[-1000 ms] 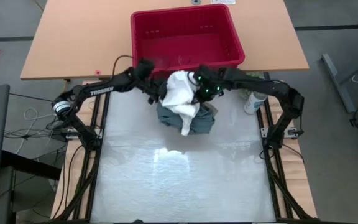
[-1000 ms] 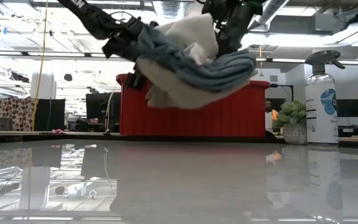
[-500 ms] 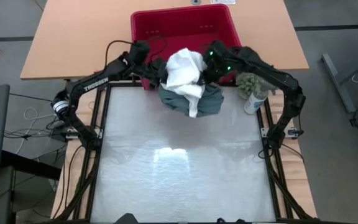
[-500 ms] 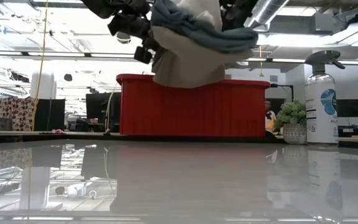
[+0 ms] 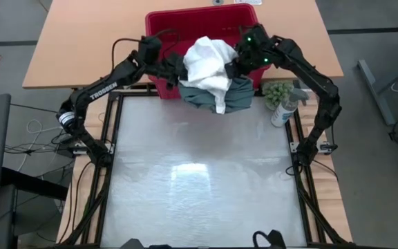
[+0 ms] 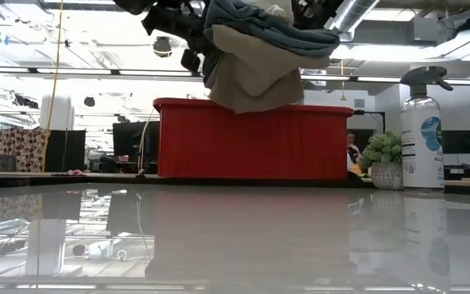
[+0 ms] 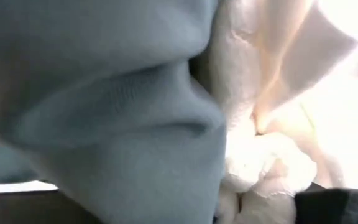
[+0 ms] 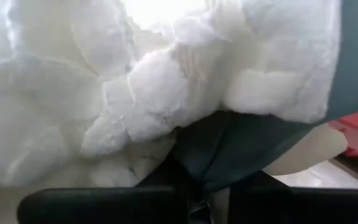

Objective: Fold Laundry from Bin
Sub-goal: Put the stacked folded clothes in the red bin

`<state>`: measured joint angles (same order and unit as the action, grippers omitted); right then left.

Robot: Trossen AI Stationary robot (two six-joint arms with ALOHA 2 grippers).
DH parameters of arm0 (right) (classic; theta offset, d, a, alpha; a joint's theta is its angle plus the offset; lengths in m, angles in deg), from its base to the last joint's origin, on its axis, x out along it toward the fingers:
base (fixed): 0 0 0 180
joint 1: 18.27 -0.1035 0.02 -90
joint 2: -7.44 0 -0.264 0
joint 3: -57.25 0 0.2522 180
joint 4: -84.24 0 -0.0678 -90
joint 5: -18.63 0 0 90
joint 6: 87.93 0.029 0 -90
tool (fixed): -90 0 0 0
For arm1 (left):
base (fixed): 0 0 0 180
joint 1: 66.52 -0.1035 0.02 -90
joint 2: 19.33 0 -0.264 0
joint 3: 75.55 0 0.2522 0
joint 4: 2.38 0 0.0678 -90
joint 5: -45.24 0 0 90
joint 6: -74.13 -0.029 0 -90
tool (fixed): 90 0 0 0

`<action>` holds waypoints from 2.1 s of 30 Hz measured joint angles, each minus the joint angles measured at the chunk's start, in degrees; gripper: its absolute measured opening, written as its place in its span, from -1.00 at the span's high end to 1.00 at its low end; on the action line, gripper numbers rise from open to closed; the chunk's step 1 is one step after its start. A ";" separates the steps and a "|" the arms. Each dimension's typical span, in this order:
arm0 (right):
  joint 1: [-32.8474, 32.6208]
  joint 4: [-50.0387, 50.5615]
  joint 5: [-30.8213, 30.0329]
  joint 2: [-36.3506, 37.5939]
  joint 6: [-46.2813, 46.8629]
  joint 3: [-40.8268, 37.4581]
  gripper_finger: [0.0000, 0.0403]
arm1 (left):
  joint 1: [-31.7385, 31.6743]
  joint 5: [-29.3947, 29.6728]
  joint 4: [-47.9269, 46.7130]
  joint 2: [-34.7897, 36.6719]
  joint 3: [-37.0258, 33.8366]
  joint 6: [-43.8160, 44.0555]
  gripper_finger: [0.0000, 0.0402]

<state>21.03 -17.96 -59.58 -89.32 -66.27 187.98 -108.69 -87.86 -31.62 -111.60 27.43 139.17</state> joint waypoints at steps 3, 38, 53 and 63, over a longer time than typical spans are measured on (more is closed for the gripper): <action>0.58 0.07 1.17 -0.03 -1.72 1.68 0.68 | 0.02 0.86 -0.25 -0.02 1.59 0.50 0.42; 16.60 -38.45 18.58 -25.42 5.26 16.28 0.68 | -17.72 14.02 25.83 -15.00 4.86 2.04 0.43; 20.74 -46.42 15.90 -40.03 9.62 17.53 0.68 | -19.98 8.54 25.57 -35.71 16.93 5.17 0.44; 21.34 -27.62 12.85 -41.41 -1.12 17.64 0.68 | -19.61 16.28 -1.28 -36.59 22.93 -9.57 0.44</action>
<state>42.37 -45.58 -46.73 -130.73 -67.39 205.62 -128.30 -71.59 -32.90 -148.19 50.36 129.59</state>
